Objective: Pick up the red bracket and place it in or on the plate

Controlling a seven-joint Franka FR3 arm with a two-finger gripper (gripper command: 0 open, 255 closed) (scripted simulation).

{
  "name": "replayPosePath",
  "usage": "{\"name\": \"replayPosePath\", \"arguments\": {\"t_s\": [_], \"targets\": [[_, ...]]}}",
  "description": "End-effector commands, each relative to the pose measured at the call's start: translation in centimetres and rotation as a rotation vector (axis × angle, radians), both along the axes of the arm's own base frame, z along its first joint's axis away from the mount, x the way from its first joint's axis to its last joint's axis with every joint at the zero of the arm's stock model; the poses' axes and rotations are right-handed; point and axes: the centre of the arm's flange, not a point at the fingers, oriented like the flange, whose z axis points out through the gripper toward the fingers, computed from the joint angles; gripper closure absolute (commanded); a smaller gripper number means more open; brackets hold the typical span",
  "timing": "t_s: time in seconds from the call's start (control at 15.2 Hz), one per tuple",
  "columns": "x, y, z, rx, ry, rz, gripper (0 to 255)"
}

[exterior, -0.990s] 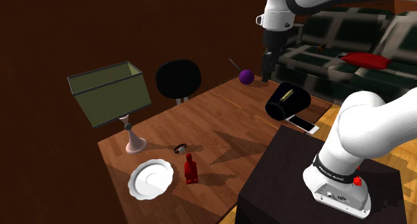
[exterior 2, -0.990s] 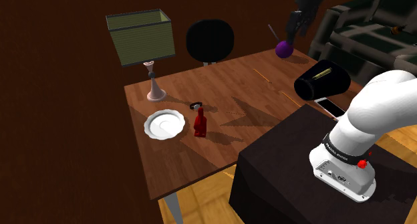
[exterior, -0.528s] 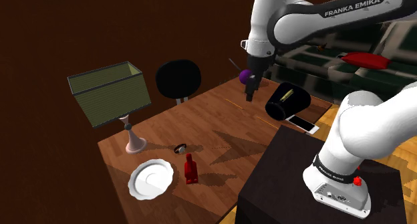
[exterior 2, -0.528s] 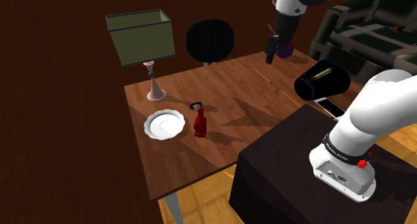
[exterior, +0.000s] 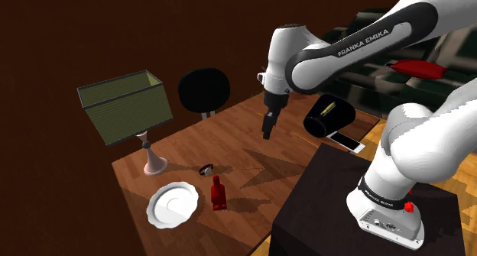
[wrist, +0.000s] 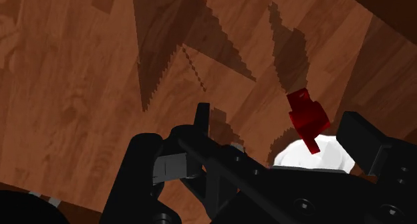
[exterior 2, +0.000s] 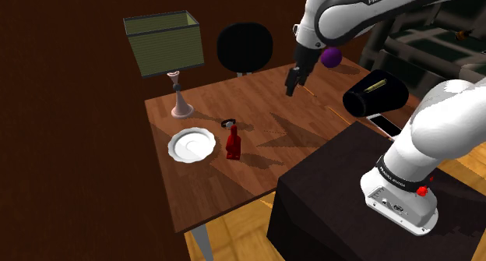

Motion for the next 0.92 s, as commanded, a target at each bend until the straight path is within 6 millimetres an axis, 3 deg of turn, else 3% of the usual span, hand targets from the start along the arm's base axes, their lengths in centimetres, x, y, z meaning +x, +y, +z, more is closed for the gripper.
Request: {"name": "replayPosePath", "arguments": {"t_s": [0.0, 0.86], "targets": [[1.0, 1.2, -2.3, 0.013, -0.013, 0.018, 0], [6.0, 10.7, -14.5, 0.091, -0.077, 0.141, 0]]}}
